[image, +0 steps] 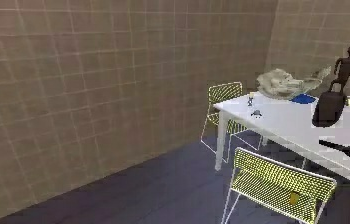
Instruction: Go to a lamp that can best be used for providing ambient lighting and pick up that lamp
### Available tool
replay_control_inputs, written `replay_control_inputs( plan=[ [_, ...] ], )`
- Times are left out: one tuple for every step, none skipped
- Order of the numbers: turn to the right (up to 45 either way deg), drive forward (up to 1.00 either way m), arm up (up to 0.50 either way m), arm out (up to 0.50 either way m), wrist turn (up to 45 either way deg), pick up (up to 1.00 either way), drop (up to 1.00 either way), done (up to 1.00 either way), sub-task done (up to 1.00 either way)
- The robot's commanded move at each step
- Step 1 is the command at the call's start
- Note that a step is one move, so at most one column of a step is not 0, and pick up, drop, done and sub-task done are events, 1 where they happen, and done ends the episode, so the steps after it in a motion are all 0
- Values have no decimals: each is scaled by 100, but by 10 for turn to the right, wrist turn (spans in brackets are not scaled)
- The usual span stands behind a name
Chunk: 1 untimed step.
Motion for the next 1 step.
replay_control_inputs(
  plan=[
    [-60, 0, 0, 0, 0, 0, 0, 0, 0]
  ],
)
